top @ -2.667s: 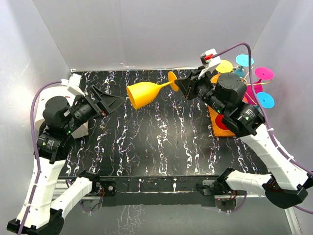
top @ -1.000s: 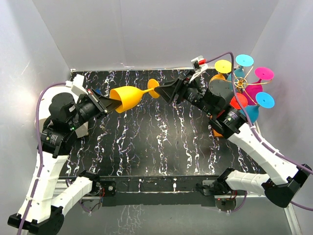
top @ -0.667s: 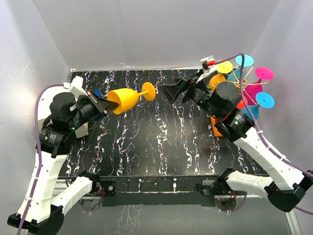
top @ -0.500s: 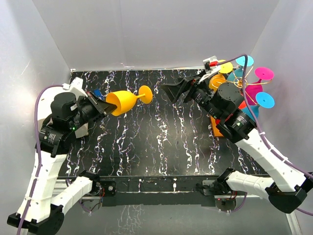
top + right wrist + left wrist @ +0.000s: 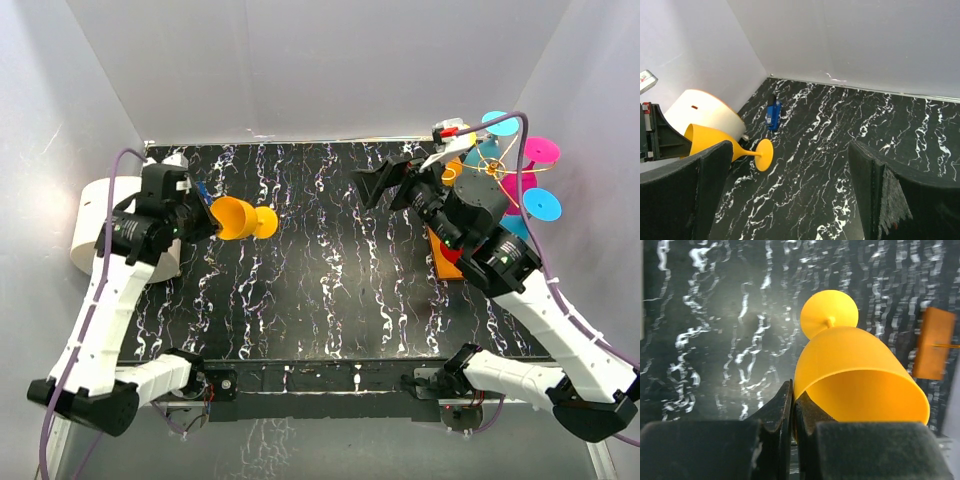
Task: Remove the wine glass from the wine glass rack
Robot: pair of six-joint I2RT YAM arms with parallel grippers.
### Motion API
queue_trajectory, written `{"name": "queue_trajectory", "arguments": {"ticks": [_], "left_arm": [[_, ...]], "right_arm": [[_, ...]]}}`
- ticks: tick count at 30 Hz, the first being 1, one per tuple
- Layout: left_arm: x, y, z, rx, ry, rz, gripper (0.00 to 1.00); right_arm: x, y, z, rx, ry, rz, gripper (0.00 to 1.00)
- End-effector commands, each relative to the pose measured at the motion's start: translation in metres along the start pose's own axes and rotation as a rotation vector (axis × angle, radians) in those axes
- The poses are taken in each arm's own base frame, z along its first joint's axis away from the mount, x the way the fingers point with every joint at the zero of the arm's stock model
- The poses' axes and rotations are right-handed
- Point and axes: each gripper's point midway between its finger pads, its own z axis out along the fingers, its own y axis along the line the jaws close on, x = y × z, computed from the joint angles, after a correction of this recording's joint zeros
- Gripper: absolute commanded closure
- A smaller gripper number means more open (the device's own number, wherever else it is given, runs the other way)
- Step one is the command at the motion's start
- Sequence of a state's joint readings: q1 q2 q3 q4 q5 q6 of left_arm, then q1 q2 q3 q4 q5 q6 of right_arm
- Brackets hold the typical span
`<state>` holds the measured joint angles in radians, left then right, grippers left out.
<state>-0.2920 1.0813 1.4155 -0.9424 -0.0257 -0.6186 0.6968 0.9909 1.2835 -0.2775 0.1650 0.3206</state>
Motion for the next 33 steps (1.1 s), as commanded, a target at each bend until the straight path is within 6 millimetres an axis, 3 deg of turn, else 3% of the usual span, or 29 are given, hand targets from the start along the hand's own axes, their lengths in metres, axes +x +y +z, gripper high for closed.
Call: {"name": "queue_trajectory", "arguments": {"ticks": [1,6,12,19,25,33], "left_arm": [[-0.009,0.032,0.001,-0.184,-0.004,0.128,1.0],[-0.014,0.039,0.03,-0.261,0.053,0.19,1.0],[-0.02,0.039,0.071,-0.308,0.129,0.232,1.0],[-0.03,0.056,0.115,-0.311,0.225,0.182,1.0],[-0.036,0.073,0.126,-0.354,0.275,0.171,1.0],[-0.043,0.075,0.134,-0.364,0.315,0.157,1.0]], "right_arm": [[-0.01,-0.004,0.001,0.038,0.012,-0.046,0.02],[-0.01,-0.013,0.005,0.098,0.028,-0.053,0.02],[-0.022,-0.041,0.01,0.29,-0.008,-0.024,0.02],[-0.039,-0.029,0.006,0.207,-0.045,-0.128,0.02],[-0.039,-0.034,-0.003,0.21,-0.068,-0.155,0.02],[-0.04,-0.032,-0.006,0.201,-0.059,-0.152,0.02]]}}
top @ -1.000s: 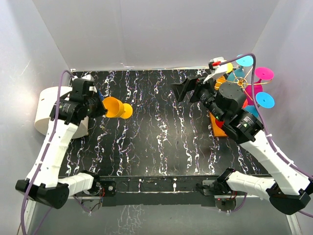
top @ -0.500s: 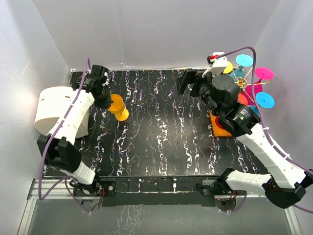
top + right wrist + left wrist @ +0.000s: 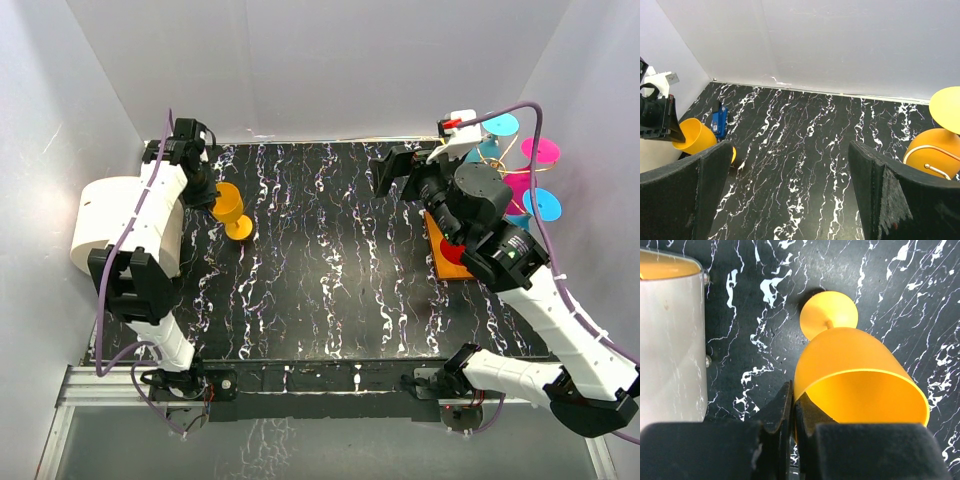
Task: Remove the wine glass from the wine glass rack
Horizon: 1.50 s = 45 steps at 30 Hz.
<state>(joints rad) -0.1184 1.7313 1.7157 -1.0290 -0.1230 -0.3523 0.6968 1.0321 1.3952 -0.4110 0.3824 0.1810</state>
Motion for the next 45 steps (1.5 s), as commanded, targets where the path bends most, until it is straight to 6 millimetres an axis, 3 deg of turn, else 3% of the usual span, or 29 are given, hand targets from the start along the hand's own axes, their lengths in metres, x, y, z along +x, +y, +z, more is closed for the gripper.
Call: {"name": "queue_trajectory", "arguments": {"ticks": [1,15,18,22,26,35,38,45], "left_arm": [[-0.005,-0.002,-0.01,0.018,0.012,0.009,1.0],[-0.009,0.001,0.011,-0.035,0.059,0.026,1.0],[-0.009,0.0,0.015,-0.038,0.07,0.03,0.9],[-0.012,-0.001,0.013,-0.025,0.044,0.034,0.64],[-0.017,-0.002,0.003,-0.01,0.011,0.032,0.51],[-0.024,-0.012,-0.074,0.153,-0.18,0.019,0.24],[-0.014,-0.025,-0.109,0.295,-0.256,0.021,0.04],[0.021,-0.067,-0.179,0.708,-0.379,0.033,0.01]], "right_arm": [[-0.024,0.005,-0.004,-0.023,-0.063,0.015,0.02],[-0.028,0.005,-0.009,-0.032,-0.067,0.022,0.02],[-0.027,0.004,-0.01,-0.029,-0.062,0.02,0.02],[-0.026,0.002,-0.011,-0.02,-0.06,0.015,0.02],[-0.025,0.001,-0.012,-0.018,-0.043,-0.003,0.02],[-0.017,-0.023,-0.029,0.076,0.044,-0.089,0.02],[-0.012,-0.037,-0.038,0.135,0.084,-0.119,0.02],[-0.008,-0.076,-0.064,0.286,0.165,-0.262,0.02]]}}
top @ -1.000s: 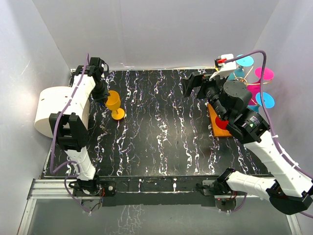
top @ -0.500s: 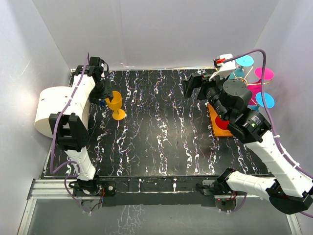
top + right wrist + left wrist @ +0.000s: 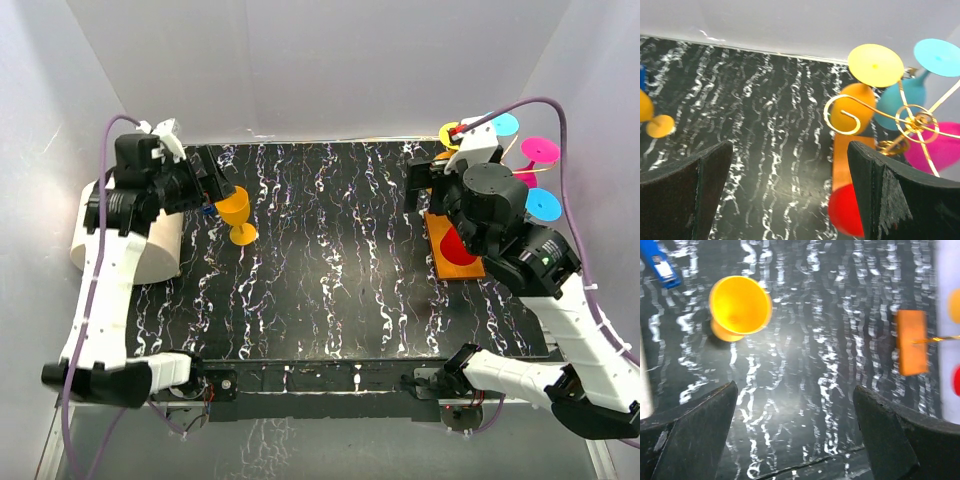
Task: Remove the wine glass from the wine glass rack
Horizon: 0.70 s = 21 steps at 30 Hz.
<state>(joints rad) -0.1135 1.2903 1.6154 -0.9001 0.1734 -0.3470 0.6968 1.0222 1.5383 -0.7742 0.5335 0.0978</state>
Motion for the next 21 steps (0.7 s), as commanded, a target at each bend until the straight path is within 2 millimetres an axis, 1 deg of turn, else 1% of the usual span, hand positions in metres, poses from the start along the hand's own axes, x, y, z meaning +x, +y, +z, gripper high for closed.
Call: {"name": "queue_trajectory", "arguments": {"ticks": [1,4,5,6,8,10,11,14,18,21], "left_arm": [[0.005,-0.057,-0.029,0.335,-0.054,-0.027,0.01],[0.012,-0.084,-0.046,0.501,-0.051,-0.073,0.01],[0.014,-0.09,-0.05,0.542,-0.052,-0.091,0.01],[0.014,-0.096,-0.055,0.584,-0.062,-0.104,0.01],[0.018,-0.103,-0.059,0.652,-0.07,-0.136,0.01],[0.017,-0.109,-0.065,0.697,-0.085,-0.146,0.01],[0.017,-0.11,-0.066,0.704,-0.086,-0.146,0.01],[0.022,-0.106,-0.063,0.685,-0.073,-0.147,0.01],[0.029,-0.1,-0.055,0.653,-0.048,-0.151,0.01],[0.031,-0.1,-0.053,0.659,-0.046,-0.163,0.01]], "right_arm": [[-0.008,-0.039,-0.024,0.134,0.012,-0.104,0.04],[0.0,-0.052,-0.029,0.169,0.061,-0.221,0.11],[0.003,-0.056,-0.031,0.179,0.075,-0.255,0.14],[0.004,-0.059,-0.033,0.19,0.078,-0.271,0.15],[0.009,-0.06,-0.034,0.17,0.089,-0.319,0.19],[0.013,-0.06,-0.035,0.152,0.106,-0.371,0.24],[0.015,-0.061,-0.035,0.151,0.118,-0.393,0.28],[0.02,-0.065,-0.036,0.164,0.146,-0.441,0.31],[0.034,-0.072,-0.036,0.183,0.202,-0.526,0.36],[0.046,-0.073,-0.033,0.182,0.24,-0.566,0.39]]}}
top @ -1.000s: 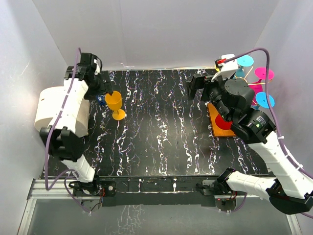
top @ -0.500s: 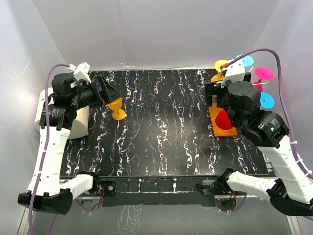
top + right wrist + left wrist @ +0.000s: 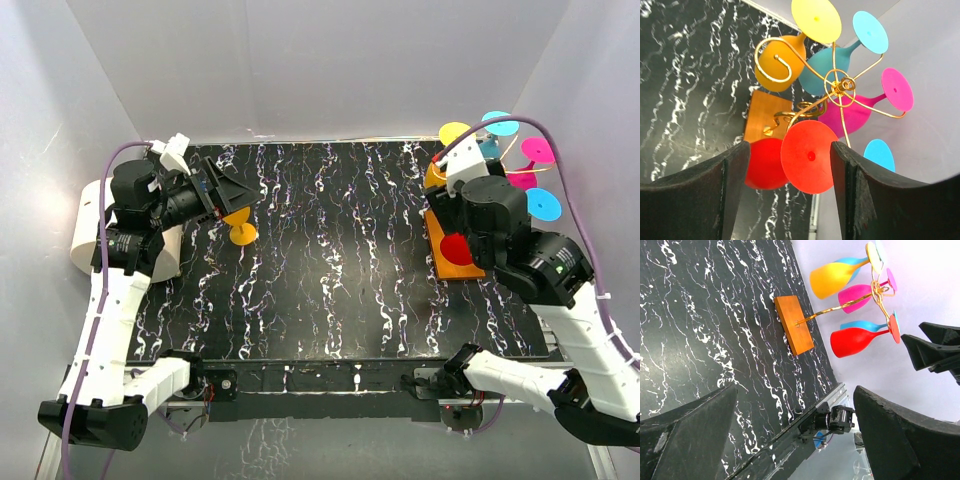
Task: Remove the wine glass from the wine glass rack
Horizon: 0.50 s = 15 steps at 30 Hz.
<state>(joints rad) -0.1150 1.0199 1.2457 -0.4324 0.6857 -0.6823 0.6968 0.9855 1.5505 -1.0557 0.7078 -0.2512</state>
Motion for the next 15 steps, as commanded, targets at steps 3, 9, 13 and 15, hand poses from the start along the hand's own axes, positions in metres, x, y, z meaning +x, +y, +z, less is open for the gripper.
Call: {"name": "queue_trajectory", "arguments": {"ticks": [3,9,13,15], "left_arm": [[0.004,-0.013,-0.004,0.061,0.01,0.008,0.01],[0.004,-0.014,-0.005,0.056,0.018,0.018,0.01],[0.003,-0.014,-0.004,0.058,0.017,0.02,0.01],[0.002,-0.014,-0.004,0.058,0.016,0.02,0.01]], "right_arm": [[0.02,-0.002,0.006,0.043,0.075,-0.122,0.4],[0.027,-0.01,0.008,0.111,0.121,-0.155,0.46],[0.032,-0.011,0.011,0.13,0.141,-0.188,0.51],[0.033,-0.011,0.011,0.128,0.143,-0.196,0.53]]}}
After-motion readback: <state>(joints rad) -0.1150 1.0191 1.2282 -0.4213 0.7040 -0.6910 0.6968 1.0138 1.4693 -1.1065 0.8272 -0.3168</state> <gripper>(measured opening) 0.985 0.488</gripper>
